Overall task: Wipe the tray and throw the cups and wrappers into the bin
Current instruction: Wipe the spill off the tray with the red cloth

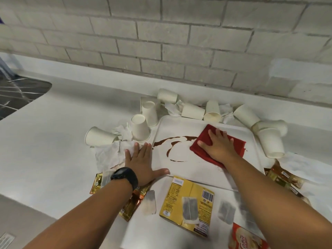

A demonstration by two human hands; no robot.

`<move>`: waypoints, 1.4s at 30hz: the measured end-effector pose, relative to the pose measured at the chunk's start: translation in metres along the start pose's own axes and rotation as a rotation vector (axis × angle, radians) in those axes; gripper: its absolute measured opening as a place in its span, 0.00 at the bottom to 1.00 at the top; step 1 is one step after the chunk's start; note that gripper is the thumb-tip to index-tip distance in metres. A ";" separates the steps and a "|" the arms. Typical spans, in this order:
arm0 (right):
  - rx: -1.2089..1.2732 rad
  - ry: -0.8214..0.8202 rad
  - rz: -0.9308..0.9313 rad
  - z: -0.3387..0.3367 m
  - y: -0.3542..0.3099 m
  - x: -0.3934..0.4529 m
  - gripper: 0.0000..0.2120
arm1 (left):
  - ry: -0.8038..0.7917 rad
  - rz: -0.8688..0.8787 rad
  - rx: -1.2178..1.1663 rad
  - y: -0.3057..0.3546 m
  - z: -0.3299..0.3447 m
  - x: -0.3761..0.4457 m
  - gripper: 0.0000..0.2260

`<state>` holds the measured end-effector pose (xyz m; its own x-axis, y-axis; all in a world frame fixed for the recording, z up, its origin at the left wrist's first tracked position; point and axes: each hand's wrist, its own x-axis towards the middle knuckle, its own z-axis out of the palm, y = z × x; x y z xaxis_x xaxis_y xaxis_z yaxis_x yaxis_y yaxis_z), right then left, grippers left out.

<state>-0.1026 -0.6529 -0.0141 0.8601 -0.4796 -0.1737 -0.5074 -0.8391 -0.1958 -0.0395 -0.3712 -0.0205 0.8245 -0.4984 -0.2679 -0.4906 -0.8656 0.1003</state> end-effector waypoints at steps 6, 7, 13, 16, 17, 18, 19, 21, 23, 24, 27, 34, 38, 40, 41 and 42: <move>-0.115 0.008 0.017 0.019 -0.008 0.004 0.36 | -0.036 0.030 0.011 -0.002 0.000 0.002 0.52; -0.125 -0.001 0.010 0.020 -0.012 0.004 0.34 | -0.041 0.035 0.012 -0.001 0.000 0.001 0.51; -0.121 -0.014 -0.062 0.030 -0.051 0.008 0.29 | -0.066 0.030 0.012 -0.001 -0.004 0.001 0.52; -0.127 -0.028 -0.119 0.033 -0.064 0.007 0.28 | -0.057 0.014 0.005 0.001 -0.003 -0.001 0.53; -0.129 -0.033 -0.148 0.034 -0.065 0.006 0.28 | -0.053 0.011 0.000 0.001 -0.002 -0.001 0.53; -0.129 -0.038 -0.179 0.034 -0.067 0.005 0.27 | -0.047 0.009 -0.008 0.002 -0.002 -0.002 0.53; -0.128 -0.041 -0.211 0.035 -0.067 0.003 0.27 | -0.040 0.009 -0.016 0.002 -0.001 -0.002 0.53; -0.127 -0.048 -0.283 0.035 -0.066 -0.001 0.26 | -0.030 0.011 -0.025 0.001 0.000 -0.003 0.53; -0.107 -0.058 -0.386 0.035 -0.062 -0.007 0.25 | -0.032 0.005 -0.025 0.001 0.000 -0.002 0.53; -0.083 -0.066 -0.447 0.034 -0.058 -0.009 0.25 | -0.035 0.001 -0.025 0.001 0.000 -0.002 0.53; -0.006 -0.082 -0.538 0.025 -0.039 -0.012 0.23 | -0.045 -0.004 -0.026 0.000 0.000 -0.002 0.53; 0.043 0.031 -0.133 0.018 -0.010 0.015 0.23 | -0.061 0.017 -0.028 -0.002 -0.001 0.000 0.53; 0.046 0.045 -0.096 0.021 -0.040 0.025 0.23 | -0.087 0.025 -0.012 -0.001 -0.003 0.002 0.53; 0.060 0.030 -0.146 0.023 -0.057 0.027 0.22 | -0.091 0.022 -0.015 -0.001 -0.003 0.001 0.53; 0.075 0.016 -0.183 0.024 -0.065 0.026 0.22 | -0.093 0.022 -0.016 -0.001 -0.003 0.001 0.53; 0.095 0.004 -0.226 0.025 -0.073 0.023 0.22 | -0.091 0.020 -0.016 -0.001 -0.003 0.001 0.54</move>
<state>-0.0469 -0.5965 -0.0280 0.9525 -0.2834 -0.1115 -0.3044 -0.8975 -0.3192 -0.0375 -0.3711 -0.0180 0.7850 -0.5098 -0.3520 -0.5016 -0.8565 0.1218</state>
